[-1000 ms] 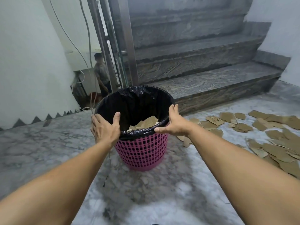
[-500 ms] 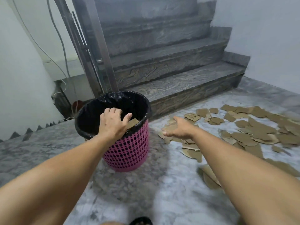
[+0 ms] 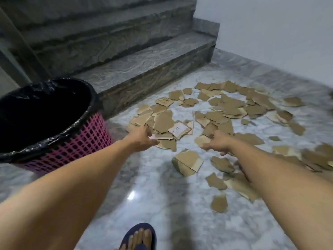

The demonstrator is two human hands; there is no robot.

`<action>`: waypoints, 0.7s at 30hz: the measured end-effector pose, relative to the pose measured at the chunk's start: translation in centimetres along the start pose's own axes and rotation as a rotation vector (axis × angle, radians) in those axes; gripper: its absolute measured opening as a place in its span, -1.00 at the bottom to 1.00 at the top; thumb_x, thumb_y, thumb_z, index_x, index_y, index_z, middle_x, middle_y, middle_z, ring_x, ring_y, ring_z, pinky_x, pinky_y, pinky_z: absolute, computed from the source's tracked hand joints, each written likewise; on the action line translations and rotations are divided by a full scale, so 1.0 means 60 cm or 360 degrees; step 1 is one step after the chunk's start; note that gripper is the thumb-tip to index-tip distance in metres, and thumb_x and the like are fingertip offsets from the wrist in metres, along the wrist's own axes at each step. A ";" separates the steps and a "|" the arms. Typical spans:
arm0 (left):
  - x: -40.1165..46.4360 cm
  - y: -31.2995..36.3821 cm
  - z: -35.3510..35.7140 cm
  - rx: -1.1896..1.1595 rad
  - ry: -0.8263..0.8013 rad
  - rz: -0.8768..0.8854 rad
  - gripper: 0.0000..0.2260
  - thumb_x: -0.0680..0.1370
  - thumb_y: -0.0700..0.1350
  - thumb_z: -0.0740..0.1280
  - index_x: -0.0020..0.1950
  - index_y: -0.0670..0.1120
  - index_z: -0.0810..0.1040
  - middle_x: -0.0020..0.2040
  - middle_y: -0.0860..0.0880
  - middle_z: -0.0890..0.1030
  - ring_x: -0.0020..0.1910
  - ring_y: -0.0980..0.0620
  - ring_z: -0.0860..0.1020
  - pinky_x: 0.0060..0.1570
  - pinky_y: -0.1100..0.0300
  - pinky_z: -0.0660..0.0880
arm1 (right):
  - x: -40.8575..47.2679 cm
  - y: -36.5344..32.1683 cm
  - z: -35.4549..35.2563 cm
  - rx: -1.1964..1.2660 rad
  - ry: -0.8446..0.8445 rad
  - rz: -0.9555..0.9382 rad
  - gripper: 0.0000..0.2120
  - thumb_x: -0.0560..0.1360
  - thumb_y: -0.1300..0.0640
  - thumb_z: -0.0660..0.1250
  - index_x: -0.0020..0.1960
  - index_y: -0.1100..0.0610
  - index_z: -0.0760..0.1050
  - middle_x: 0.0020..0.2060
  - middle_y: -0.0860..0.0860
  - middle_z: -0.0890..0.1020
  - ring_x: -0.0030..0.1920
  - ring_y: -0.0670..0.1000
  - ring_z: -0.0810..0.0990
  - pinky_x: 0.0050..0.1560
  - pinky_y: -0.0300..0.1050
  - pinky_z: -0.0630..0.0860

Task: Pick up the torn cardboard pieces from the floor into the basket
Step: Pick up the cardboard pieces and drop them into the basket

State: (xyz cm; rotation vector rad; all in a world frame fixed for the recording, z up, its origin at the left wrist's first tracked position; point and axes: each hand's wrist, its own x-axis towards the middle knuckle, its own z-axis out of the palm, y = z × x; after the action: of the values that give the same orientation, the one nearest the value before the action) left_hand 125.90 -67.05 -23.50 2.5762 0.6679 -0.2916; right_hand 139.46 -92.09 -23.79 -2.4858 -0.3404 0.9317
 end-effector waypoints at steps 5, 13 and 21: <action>0.051 0.022 0.114 0.0206 -0.0197 0.0167 -0.32 0.37 0.13 0.50 0.41 -0.06 0.38 0.33 -0.07 0.48 0.29 -0.06 0.45 0.23 0.11 0.44 | 0.046 0.110 0.020 -0.0177 -0.0063 0.0078 -0.08 0.36 -0.02 0.57 0.55 0.18 0.17 0.49 0.12 0.31 0.42 0.17 0.37 0.33 0.03 0.41; 0.127 0.094 0.270 0.0851 -0.0488 0.0687 -0.02 0.32 0.06 0.52 0.56 0.06 -0.04 0.56 -0.11 -0.07 0.50 -0.17 0.07 0.41 -0.08 0.23 | 0.071 0.244 0.068 -0.0487 0.0156 0.0349 -0.11 0.23 -0.27 0.52 0.44 0.02 0.30 0.36 0.10 0.38 0.34 0.19 0.40 0.19 0.05 0.49; 0.158 0.122 0.307 0.0827 -0.0403 0.0630 -0.18 0.31 0.06 0.52 0.44 -0.02 0.17 0.33 -0.10 0.26 0.27 -0.14 0.27 0.11 -0.05 0.46 | 0.048 0.318 0.065 -0.0674 0.0082 0.0240 -0.21 0.24 -0.15 0.60 0.36 0.04 0.39 0.28 0.05 0.37 0.31 0.13 0.39 0.23 -0.01 0.43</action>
State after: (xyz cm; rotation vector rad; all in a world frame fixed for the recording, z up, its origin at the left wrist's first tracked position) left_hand 136.16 -77.78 -39.70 2.9999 -0.0280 -0.7191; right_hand 140.27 -106.18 -37.54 -2.9515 -0.3682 0.9296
